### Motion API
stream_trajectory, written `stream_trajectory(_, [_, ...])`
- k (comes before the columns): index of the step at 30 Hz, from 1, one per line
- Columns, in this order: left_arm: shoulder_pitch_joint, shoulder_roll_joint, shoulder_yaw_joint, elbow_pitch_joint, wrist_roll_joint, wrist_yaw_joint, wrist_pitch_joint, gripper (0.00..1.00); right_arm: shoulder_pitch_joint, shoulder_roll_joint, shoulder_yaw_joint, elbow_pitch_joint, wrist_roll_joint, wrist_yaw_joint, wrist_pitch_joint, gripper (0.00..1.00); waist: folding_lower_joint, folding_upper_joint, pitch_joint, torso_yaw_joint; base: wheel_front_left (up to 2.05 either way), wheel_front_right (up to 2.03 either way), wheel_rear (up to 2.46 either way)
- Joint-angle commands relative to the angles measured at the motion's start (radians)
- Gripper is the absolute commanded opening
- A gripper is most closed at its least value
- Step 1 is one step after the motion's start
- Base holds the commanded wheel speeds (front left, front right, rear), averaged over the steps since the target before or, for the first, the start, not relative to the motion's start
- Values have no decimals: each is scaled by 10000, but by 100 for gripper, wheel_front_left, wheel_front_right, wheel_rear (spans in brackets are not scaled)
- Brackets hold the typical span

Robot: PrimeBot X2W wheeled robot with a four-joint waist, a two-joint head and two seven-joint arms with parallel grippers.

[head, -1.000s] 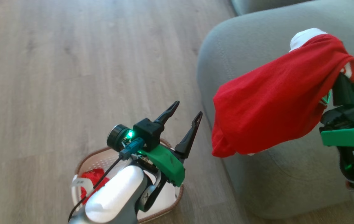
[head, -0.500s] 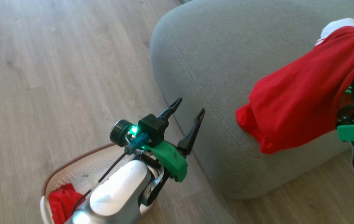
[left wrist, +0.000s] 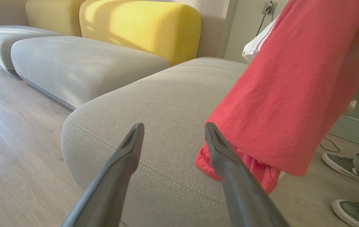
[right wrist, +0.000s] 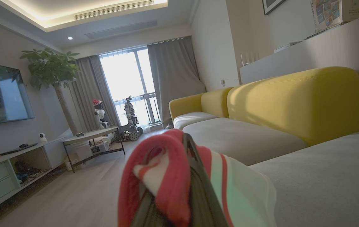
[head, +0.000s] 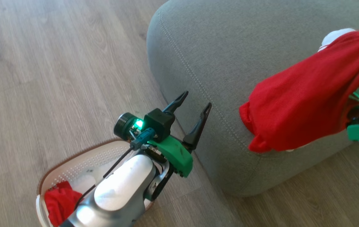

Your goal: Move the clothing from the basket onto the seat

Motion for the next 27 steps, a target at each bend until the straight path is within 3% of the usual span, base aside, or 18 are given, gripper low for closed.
stream_trajectory(1, [-623, -51, 246, -230, 104, 16, -92, 100, -720, -470, 110, -113, 140, -2, -63, 0, 0, 0, 131, 91, 0, 0, 0])
stream_trajectory(27, [-2428, -552, -708, 305, 542, 310, 159, 100, -6112, -3005, 1340, 4057, 2174, -2, -63, 0, 0, 0, 2688, 1203, 0, 0, 0])
